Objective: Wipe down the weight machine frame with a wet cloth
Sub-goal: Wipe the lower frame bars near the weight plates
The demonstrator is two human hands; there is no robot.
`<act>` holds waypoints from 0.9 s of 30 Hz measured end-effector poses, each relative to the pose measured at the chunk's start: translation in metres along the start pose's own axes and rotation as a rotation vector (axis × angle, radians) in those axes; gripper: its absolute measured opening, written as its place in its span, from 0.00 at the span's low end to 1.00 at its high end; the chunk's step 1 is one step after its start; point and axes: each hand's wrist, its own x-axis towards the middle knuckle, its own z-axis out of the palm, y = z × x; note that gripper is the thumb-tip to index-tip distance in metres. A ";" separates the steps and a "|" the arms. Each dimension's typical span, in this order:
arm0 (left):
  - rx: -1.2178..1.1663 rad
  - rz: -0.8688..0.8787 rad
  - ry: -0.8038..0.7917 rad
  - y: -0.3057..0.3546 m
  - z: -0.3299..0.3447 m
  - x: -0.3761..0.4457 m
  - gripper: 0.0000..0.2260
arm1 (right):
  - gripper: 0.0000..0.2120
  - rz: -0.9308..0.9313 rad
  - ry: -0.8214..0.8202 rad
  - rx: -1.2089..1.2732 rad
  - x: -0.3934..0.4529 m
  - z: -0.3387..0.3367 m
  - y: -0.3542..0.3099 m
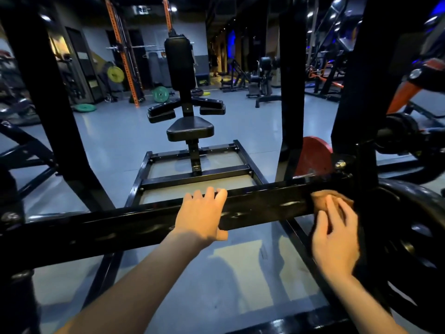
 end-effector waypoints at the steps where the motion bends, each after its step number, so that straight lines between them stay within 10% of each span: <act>1: 0.006 0.000 0.006 0.000 0.000 0.000 0.36 | 0.19 0.076 0.051 0.043 0.011 -0.001 -0.005; 10: 0.011 0.009 0.059 -0.003 0.001 -0.002 0.36 | 0.18 -0.118 -0.025 0.044 -0.021 0.012 -0.022; 18: 0.007 0.009 0.068 -0.003 0.004 0.000 0.36 | 0.20 0.186 0.144 0.194 0.013 0.013 -0.040; 23: 0.007 0.009 0.079 -0.004 0.005 -0.001 0.36 | 0.19 -0.134 -0.008 0.088 -0.031 0.019 -0.027; 27: -0.001 0.007 0.077 -0.003 0.005 -0.001 0.36 | 0.18 0.083 0.097 0.138 0.005 0.005 -0.023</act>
